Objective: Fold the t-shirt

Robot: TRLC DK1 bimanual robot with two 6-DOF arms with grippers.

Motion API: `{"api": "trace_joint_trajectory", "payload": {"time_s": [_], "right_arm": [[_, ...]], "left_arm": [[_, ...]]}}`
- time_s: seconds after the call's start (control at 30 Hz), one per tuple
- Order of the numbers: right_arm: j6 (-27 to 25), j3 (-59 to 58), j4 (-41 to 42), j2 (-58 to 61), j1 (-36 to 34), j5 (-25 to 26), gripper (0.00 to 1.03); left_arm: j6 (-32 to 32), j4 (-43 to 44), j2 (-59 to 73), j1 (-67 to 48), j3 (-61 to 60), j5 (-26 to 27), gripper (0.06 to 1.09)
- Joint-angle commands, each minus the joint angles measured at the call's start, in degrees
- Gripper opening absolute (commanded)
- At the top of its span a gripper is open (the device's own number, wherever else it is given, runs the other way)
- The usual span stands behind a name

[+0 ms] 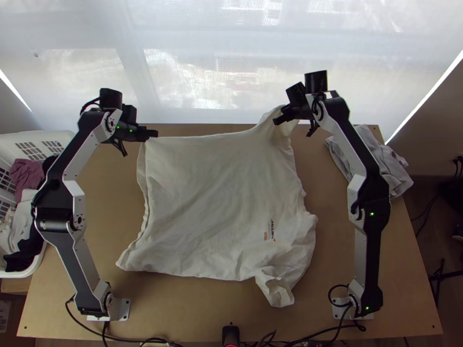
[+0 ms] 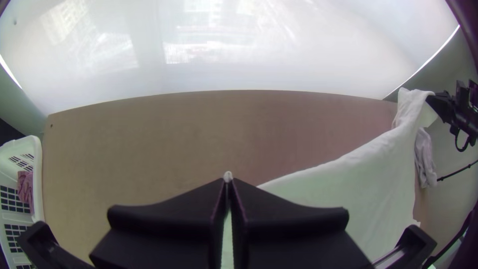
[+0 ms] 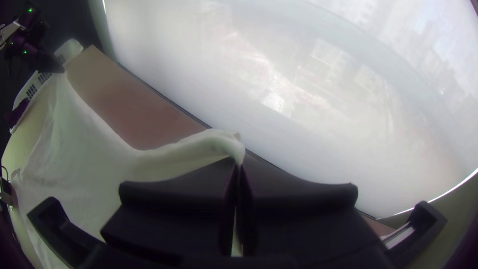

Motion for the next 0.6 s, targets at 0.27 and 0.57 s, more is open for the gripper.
{"api": "trace_joint_trajectory", "payload": {"time_s": [0.27,0.57], "right_arm": [[0.4,-7.8,-2.7,-8.1,0.9,-2.5,0.03],[1.0,-19.4,1.9,-14.4,2.8,-2.9,0.03]], "left_arm": [[0.2,5.5,-3.1,-2.4,-3.9,0.8,0.09],[0.3,13.4,-9.6,-3.1,-13.6,0.7,0.09]]}}
